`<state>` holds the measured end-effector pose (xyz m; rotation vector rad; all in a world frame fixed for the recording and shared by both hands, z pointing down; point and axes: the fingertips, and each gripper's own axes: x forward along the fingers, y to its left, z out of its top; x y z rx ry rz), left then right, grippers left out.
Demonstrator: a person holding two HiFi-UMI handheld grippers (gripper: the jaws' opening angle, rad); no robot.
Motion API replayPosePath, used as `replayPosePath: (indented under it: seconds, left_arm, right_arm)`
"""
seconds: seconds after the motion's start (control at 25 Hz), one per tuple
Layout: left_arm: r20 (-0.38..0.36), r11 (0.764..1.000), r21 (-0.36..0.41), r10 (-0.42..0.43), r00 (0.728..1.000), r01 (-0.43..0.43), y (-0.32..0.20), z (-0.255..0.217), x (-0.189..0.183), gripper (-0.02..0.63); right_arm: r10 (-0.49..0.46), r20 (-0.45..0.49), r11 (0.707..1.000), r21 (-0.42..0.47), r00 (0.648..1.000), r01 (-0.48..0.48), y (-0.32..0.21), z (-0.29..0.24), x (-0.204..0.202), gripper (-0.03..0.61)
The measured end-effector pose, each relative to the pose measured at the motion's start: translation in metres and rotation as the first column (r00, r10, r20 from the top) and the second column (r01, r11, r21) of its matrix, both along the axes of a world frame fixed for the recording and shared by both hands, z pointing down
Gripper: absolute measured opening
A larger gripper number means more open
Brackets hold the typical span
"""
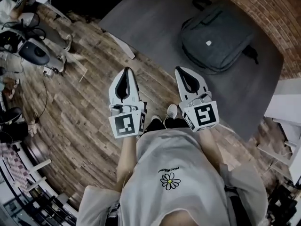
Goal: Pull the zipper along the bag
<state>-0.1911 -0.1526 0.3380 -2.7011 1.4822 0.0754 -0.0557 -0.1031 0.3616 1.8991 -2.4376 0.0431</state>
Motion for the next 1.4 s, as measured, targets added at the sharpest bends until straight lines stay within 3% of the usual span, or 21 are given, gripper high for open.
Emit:
replayPosePath:
  seconds: [0.2,0.32,0.48,0.72,0.92,1.08,1.24,1.4]
  left_arm:
    - [0.005,0.981,0.061,0.186,0.983,-0.186,-0.013,-0.004,0.094,0.000]
    - [0.008,0.955,0.055,0.293,0.956,-0.293,-0.014,-0.001,0.145,-0.002]
    - [0.026,0.879,0.058,0.473,0.881,-0.474,-0.012,0.000,0.221,-0.001]
    - [0.055,0.763,0.033,0.643,0.764,-0.645,0.002,0.005,0.300,-0.002]
    - [0.078,0.662,0.014,0.746,0.661,-0.749,0.017,0.011,0.340,-0.001]
    - [0.090,0.599,-0.006,0.798,0.597,-0.800,0.017,0.014,0.354,-0.002]
    - [0.097,0.565,-0.014,0.822,0.561,-0.825,0.005,0.014,0.364,-0.002]
    - [0.103,0.558,-0.031,0.827,0.553,-0.829,-0.011,0.014,0.371,-0.002]
  right_arm:
    - [0.203,-0.009,0.979,0.027,0.979,-0.202,0.010,0.002,0.084,0.002]
    - [0.322,-0.028,0.946,0.035,0.946,-0.321,0.027,0.001,0.129,0.002]
    - [0.517,-0.040,0.856,0.037,0.855,-0.515,0.054,-0.001,0.190,0.002]
    - [0.699,-0.024,0.715,0.014,0.715,-0.699,0.095,0.006,0.241,0.002]
    - [0.801,-0.017,0.598,-0.001,0.598,-0.801,0.121,0.012,0.261,0.002]
    - [0.851,-0.017,0.525,-0.013,0.525,-0.851,0.126,0.013,0.263,0.002]
    - [0.874,-0.023,0.486,-0.014,0.486,-0.874,0.121,0.012,0.262,0.002]
    - [0.880,-0.038,0.473,-0.022,0.474,-0.881,0.115,0.016,0.266,0.002]
